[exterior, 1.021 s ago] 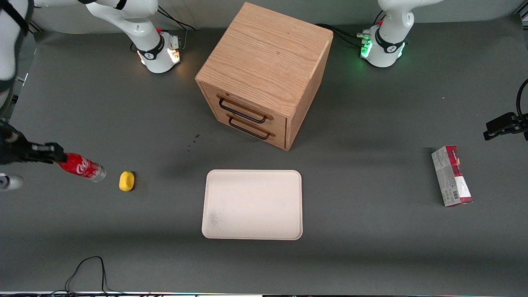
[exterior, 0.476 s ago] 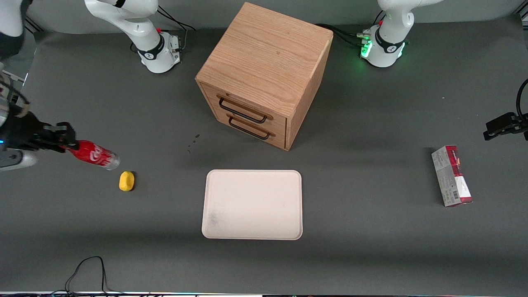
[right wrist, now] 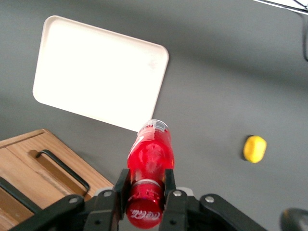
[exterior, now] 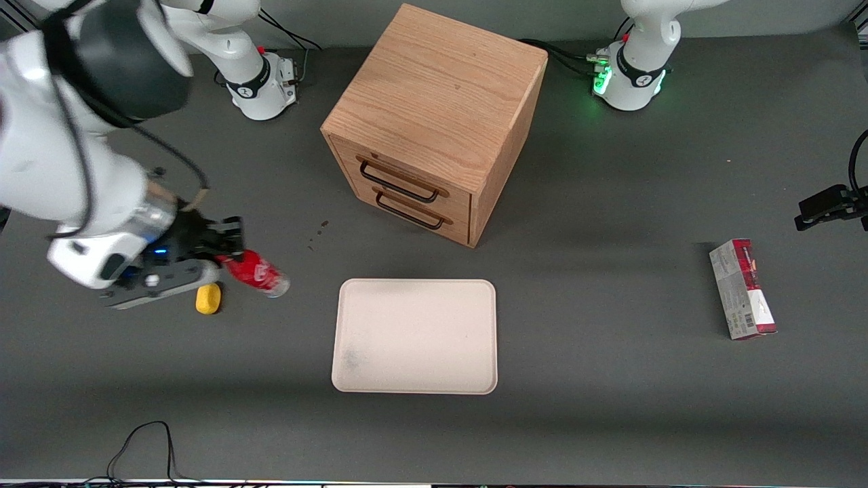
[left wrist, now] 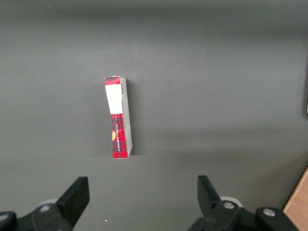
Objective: Place coke bottle on tray
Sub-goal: 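Carry the bottle over the cream tray with the right gripper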
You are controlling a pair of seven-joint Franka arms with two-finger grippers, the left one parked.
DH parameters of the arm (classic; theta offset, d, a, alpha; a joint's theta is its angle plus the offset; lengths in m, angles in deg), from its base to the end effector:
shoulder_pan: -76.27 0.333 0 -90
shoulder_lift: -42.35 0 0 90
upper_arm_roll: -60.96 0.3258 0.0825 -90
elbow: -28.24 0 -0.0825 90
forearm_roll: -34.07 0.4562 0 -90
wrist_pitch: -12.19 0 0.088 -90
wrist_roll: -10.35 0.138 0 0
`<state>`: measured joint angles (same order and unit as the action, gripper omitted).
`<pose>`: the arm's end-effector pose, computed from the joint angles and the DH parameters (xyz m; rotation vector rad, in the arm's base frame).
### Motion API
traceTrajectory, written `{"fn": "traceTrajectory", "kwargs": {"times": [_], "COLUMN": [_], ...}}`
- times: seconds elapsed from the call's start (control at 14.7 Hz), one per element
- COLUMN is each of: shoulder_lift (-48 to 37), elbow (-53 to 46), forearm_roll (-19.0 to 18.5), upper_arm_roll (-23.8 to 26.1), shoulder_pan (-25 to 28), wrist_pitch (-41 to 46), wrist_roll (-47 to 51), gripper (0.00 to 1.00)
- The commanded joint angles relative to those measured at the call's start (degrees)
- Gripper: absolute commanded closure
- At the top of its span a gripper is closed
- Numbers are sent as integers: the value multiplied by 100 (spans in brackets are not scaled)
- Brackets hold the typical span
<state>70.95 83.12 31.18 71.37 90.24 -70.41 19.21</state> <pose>0.7069 0.2707 0.5779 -3.0858 -0.3771 0.0286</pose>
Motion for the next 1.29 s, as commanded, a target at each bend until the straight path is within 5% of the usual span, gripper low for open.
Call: {"fn": "traceTrajectory", "kwargs": {"times": [0.0,0.27,1.23], "shoulder_lift": [154,295,2175], "elbow": [-267,-302,-663], "forearm_roll": [-264,-352,-369], "upper_arm_roll": [-21,-21,-320], "shoulder_pan": [491,827,634], "wrist_pitch": [-55,-256,-2180], "wrist_roll": [685,1048,969], "gripper": [100,100,100]}}
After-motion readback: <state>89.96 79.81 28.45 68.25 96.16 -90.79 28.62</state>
